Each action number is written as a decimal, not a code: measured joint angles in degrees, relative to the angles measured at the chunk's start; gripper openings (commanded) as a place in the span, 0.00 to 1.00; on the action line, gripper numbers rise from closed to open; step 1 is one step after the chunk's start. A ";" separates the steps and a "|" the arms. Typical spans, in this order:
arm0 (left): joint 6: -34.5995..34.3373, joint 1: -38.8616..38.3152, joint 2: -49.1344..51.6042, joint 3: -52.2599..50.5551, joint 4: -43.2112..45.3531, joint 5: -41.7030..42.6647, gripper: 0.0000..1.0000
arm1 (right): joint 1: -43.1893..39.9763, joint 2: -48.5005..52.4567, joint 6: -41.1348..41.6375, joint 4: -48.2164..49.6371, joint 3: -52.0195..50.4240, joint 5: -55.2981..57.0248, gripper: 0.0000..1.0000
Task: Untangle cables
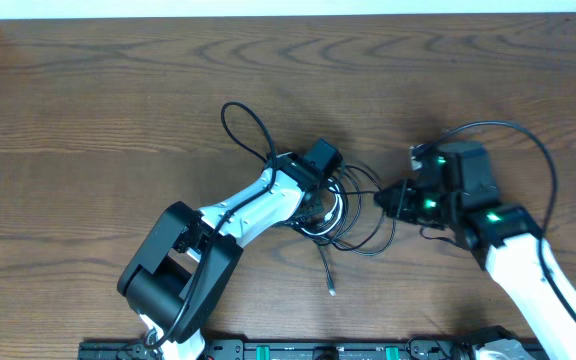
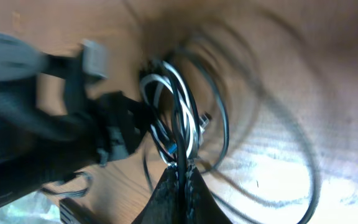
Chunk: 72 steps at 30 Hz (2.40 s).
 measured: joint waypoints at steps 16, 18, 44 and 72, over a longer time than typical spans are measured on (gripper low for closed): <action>1.05 2.69 0.00 0.00 -1.38 0.24 0.08 | -11.28 -18.95 -6.60 8.22 -0.07 -0.39 0.22; 1.36 2.73 0.00 0.00 -1.40 0.26 0.08 | -12.68 -19.61 -6.97 7.96 -0.07 -0.57 0.53; 1.53 2.84 0.00 0.00 -1.38 0.17 0.07 | -2.49 7.56 -8.00 -16.04 -0.15 -7.10 0.92; 1.55 2.86 0.00 0.00 -1.40 0.07 0.08 | 18.14 13.31 0.20 -1.46 -0.17 -6.58 0.40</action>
